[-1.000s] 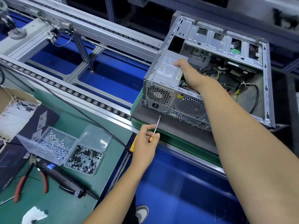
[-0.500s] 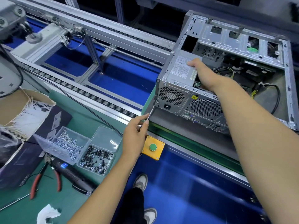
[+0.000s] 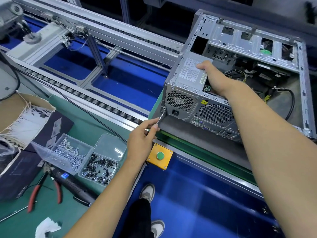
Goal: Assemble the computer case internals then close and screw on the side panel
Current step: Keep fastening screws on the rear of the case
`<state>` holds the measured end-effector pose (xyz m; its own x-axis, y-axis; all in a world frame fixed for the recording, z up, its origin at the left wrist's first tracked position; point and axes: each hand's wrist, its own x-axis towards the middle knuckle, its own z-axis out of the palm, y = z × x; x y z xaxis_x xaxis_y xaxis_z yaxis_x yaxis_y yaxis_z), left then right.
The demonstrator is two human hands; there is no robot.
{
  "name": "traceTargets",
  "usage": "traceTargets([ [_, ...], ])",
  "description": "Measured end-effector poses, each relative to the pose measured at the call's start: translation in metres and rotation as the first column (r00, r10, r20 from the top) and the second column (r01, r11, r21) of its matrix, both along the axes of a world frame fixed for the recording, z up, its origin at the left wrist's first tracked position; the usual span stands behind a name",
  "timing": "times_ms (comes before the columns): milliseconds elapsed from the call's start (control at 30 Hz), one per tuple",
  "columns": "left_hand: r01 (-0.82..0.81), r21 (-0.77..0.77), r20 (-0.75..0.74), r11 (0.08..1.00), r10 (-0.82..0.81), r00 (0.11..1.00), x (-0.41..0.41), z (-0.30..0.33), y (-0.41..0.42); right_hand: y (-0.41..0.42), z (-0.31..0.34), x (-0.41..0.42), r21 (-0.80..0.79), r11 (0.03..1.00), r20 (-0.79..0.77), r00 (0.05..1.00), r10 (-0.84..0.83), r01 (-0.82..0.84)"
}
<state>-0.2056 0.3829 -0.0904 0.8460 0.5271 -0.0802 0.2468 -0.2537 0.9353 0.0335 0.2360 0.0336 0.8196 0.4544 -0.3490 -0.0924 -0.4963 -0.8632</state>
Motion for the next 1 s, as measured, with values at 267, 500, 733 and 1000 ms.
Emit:
traceTargets([
  [267, -0.007, -0.067, 0.027, 0.998, 0.009, 1.000, 0.003, -0.005, 0.002, 0.003, 0.001, -0.001, 0.014, 1.000, 0.004, 1.000, -0.003, 0.003],
  [500, -0.009, -0.086, 0.033, 0.996, 0.012, 0.999, 0.005, -0.005, 0.002, 0.004, 0.003, -0.003, 0.022, 1.000, 0.018, 1.000, -0.008, 0.008],
  [733, -0.028, -0.149, 0.041, 0.988, 0.035, 0.999, 0.006, 0.002, -0.002, 0.004, 0.003, -0.003, 0.006, 1.000, 0.030, 1.000, -0.009, 0.008],
  [1000, 0.011, -0.202, -0.033, 0.979, -0.018, 0.999, 0.010, 0.012, -0.003, 0.003, 0.001, -0.001, 0.010, 1.000, 0.016, 1.000, -0.019, 0.018],
])
